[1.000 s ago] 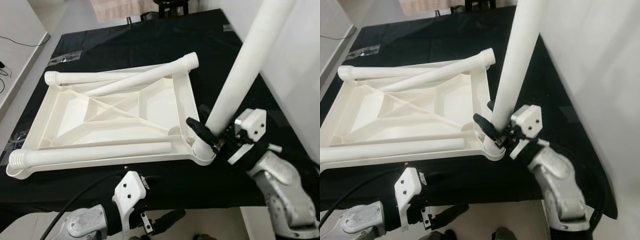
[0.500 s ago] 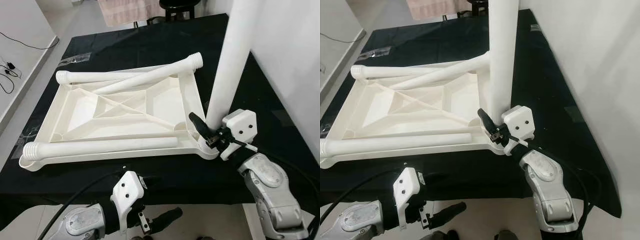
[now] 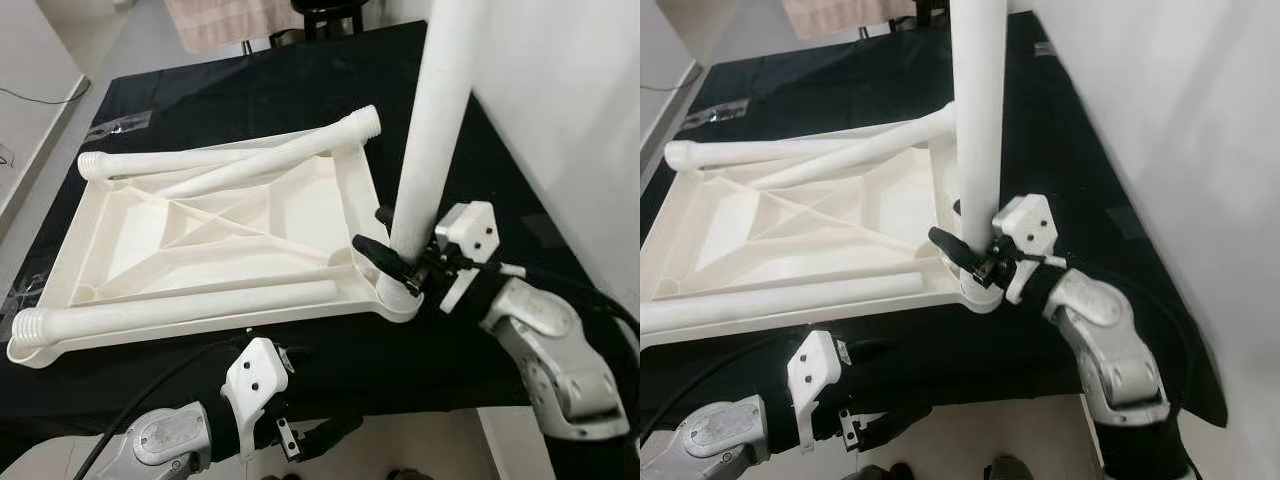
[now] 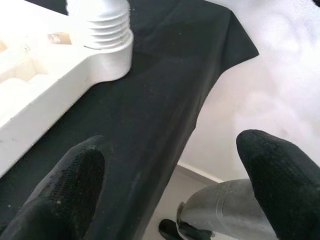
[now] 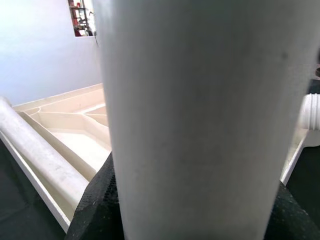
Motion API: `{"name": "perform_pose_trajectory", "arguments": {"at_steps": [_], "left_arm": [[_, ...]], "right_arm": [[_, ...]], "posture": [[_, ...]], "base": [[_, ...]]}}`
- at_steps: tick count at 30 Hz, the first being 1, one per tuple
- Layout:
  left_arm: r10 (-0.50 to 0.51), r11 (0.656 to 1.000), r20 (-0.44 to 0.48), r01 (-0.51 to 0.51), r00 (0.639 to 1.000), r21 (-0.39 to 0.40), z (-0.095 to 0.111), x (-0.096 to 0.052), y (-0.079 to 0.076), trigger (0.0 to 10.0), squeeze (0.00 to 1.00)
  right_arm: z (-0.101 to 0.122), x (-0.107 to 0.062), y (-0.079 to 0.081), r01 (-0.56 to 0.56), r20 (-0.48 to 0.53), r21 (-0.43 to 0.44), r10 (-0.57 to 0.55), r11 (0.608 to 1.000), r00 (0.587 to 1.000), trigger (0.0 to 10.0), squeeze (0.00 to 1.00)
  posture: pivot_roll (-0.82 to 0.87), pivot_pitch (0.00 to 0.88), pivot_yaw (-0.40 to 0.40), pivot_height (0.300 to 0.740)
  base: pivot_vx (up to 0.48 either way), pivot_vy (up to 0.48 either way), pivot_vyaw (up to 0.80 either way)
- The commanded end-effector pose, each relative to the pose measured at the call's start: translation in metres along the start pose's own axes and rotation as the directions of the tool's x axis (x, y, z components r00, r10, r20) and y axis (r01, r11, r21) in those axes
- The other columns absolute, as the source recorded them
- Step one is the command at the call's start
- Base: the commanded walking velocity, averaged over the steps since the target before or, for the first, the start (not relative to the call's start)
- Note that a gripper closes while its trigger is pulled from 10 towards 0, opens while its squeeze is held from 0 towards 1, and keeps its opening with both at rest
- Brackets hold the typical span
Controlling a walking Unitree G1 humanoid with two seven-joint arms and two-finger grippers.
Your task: Building children table
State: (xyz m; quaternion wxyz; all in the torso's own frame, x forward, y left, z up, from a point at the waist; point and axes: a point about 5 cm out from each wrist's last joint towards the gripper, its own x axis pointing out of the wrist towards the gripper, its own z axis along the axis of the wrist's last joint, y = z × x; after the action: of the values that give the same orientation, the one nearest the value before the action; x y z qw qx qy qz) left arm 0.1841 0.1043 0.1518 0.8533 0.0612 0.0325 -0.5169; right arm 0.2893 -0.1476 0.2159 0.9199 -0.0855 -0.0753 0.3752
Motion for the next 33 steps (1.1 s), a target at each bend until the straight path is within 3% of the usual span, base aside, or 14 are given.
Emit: {"name": "perform_pose_trajectory", "arguments": {"at_steps": [1, 8, 11, 12, 13, 14, 15, 16, 18, 24, 26, 30, 32, 33], "left_arm": [[0.000, 1.000, -0.026, 0.000, 1.000, -0.009, -0.005, -0.003, -0.001, 10.0, 0.00], [0.003, 1.000, -0.027, -0.004, 1.000, -0.008, -0.005, -0.004, -0.002, 10.0, 0.00], [0.004, 1.000, -0.027, -0.004, 1.000, -0.008, -0.005, -0.004, -0.002, 10.0, 0.00], [0.008, 1.000, -0.022, -0.008, 1.000, -0.008, -0.004, -0.005, -0.002, 10.0, 0.00], [0.008, 1.000, -0.022, -0.008, 1.000, -0.008, -0.004, -0.005, -0.002, 10.0, 0.00], [0.021, 1.000, -0.012, -0.021, 1.000, 0.002, -0.001, -0.005, 0.001, 10.0, 0.00], [0.021, 1.000, -0.012, -0.021, 1.000, 0.002, -0.001, -0.005, 0.001, 10.0, 0.00], [0.047, 0.999, 0.003, -0.047, 0.999, 0.012, 0.002, -0.005, 0.006, 10.0, 0.00], [0.069, 0.997, 0.018, -0.069, 0.997, 0.021, 0.006, -0.006, 0.010, 10.0, 0.00], [0.140, 0.988, 0.091, -0.145, 0.986, 0.053, 0.030, -0.009, 0.034, 10.0, 0.00], [0.156, 0.982, 0.166, -0.171, 0.974, 0.083, 0.056, -0.013, 0.054, 10.0, 0.00], [0.150, 0.980, 0.203, -0.173, 0.968, 0.100, 0.070, -0.014, 0.062, 10.0, 0.00], [0.077, 0.983, 0.294, -0.122, 0.953, 0.139, 0.107, -0.012, 0.081, 10.0, 0.00], [0.020, 0.988, 0.336, -0.070, 0.942, 0.137, 0.123, -0.009, 0.086, 10.0, 0.87]], "right_arm": [[-0.033, 0.001, 0.001, 0.038, -0.140, 0.128, -0.020, 0.991, 0.990, 10.0, 0.00], [-0.041, 0.002, 0.002, 0.177, -0.211, 0.117, -0.150, 0.977, 0.966, 10.0, 0.00], [-0.042, 0.002, 0.002, 0.180, -0.216, 0.117, -0.152, 0.977, 0.965, 10.0, 0.00], [-0.048, -0.008, -0.001, 0.389, -0.282, 0.037, -0.364, 0.920, 0.888, 10.0, 0.00], [-0.048, -0.008, -0.001, 0.389, -0.282, 0.037, -0.364, 0.920, 0.888, 10.0, 0.00], [-0.051, -0.017, 0.003, 0.508, -0.313, -0.028, -0.490, 0.861, 0.813, 10.0, 0.00], [-0.051, -0.017, 0.003, 0.508, -0.313, -0.028, -0.490, 0.861, 0.813, 10.0, 0.00], [-0.053, -0.023, 0.011, 0.575, -0.333, -0.069, -0.562, 0.815, 0.757, 10.0, 0.00], [-0.054, -0.025, 0.017, 0.602, -0.344, -0.086, -0.591, 0.794, 0.730, 10.0, 0.00], [-0.060, -0.019, 0.020, 0.603, -0.361, -0.075, -0.585, 0.794, 0.726, 10.0, 0.00], [-0.059, -0.013, 0.017, 0.619, -0.356, -0.057, -0.595, 0.783, 0.721, 10.0, 0.00], [-0.058, -0.011, 0.016, 0.626, -0.351, -0.051, -0.600, 0.779, 0.719, 10.0, 0.00], [-0.058, -0.006, 0.016, 0.630, -0.341, -0.034, -0.601, 0.776, 0.723, 10.0, 0.00], [-0.058, -0.004, 0.019, 0.632, -0.341, -0.028, -0.602, 0.775, 0.722, 10.0, 0.00]], "posture": [[-0.03, 0.211, 0.106, 0.740], [-0.03, 0.219, 0.101, 0.740], [-0.03, 0.219, 0.101, 0.740], [-0.03, 0.223, 0.097, 0.740], [-0.03, 0.223, 0.097, 0.740], [-0.03, 0.224, 0.094, 0.740], [-0.03, 0.224, 0.094, 0.740], [-0.03, 0.222, 0.097, 0.740], [-0.04, 0.221, 0.098, 0.740], [-0.03, 0.205, 0.103, 0.740], [-0.03, 0.186, 0.107, 0.740], [-0.03, 0.185, 0.108, 0.740], [-0.03, 0.172, 0.115, 0.740], [-0.03, 0.167, 0.116, 0.740]], "base": [[0.000, 0.000, 0.00], [0.000, 0.000, 0.00], [0.000, 0.000, 0.00], [0.000, 0.000, 0.00], [0.000, 0.000, 0.00], [0.000, 0.000, 0.00], [0.000, 0.000, 0.00], [0.000, 0.000, 0.00], [0.000, 0.000, 0.00], [0.000, 0.000, 0.00], [0.000, 0.000, 0.00], [0.000, 0.000, 0.00], [0.000, 0.000, 0.00], [0.000, 0.000, 0.00]]}}
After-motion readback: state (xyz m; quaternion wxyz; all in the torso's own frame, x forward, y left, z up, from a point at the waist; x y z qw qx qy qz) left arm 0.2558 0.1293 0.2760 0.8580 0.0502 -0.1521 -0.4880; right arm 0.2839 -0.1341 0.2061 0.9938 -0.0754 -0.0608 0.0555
